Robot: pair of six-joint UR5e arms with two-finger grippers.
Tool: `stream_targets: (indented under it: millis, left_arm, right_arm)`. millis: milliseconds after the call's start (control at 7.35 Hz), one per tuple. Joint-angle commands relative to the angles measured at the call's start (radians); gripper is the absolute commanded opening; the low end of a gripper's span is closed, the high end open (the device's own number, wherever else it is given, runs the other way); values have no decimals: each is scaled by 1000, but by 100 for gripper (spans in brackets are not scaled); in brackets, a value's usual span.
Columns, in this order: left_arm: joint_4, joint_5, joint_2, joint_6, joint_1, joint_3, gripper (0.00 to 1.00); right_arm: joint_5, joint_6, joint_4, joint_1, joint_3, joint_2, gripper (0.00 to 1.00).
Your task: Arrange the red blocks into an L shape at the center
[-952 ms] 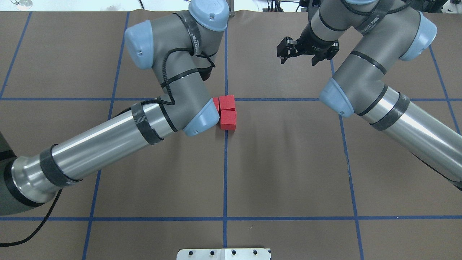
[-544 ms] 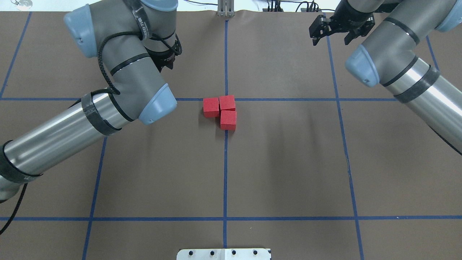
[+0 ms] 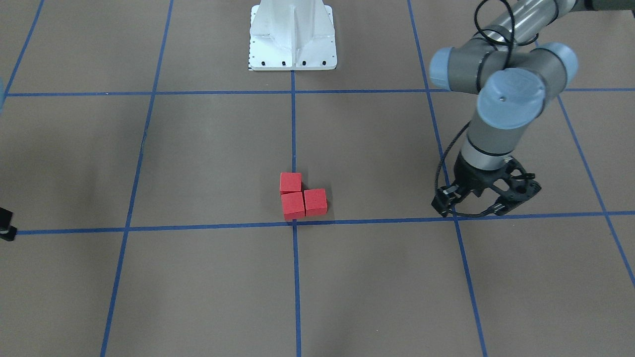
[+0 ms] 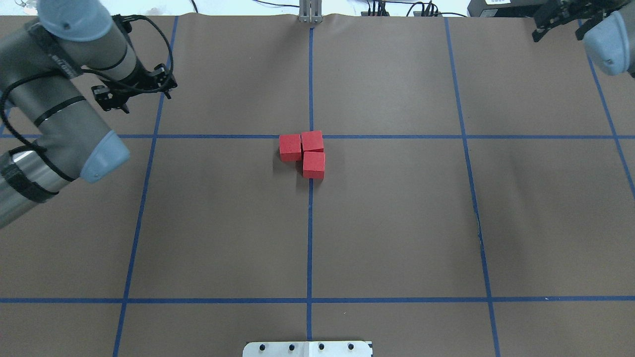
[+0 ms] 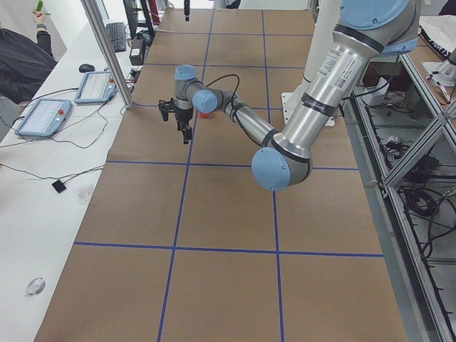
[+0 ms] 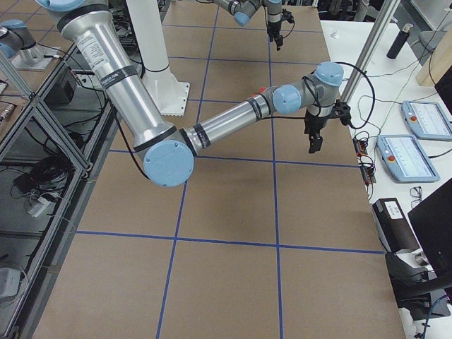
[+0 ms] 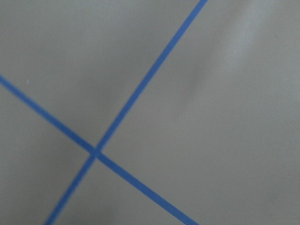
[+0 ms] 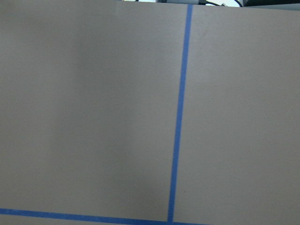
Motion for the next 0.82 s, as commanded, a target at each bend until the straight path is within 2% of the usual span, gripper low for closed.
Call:
stream_targets:
  millis: [0,136,272,408,544,680]
  left_arm:
    - [-64,-154,184,391,-167,-64,100]
    - [-64,-230,282,631,-286,-88,100]
    - [-51,-283,349,893,-418,-73,100]
    - [-61,-286,383,1035,-514,-24,100]
    - [-63,-286,391,1047,-565,4,100]
    - [-61,-286,395,1040,-567,7,100]
  right_arm:
    - [54,-237,-5,142,-6,-130,99]
    - [65,-365,-22,201,-7,-175,99]
    - [62,-459,-98,256,-3,-187,99]
    - [61,-506,-196,311,12,-188,99]
    - [53,-506,-230,327,70,-227,99]
    - [48,-506,-194,326,109,-290,99]
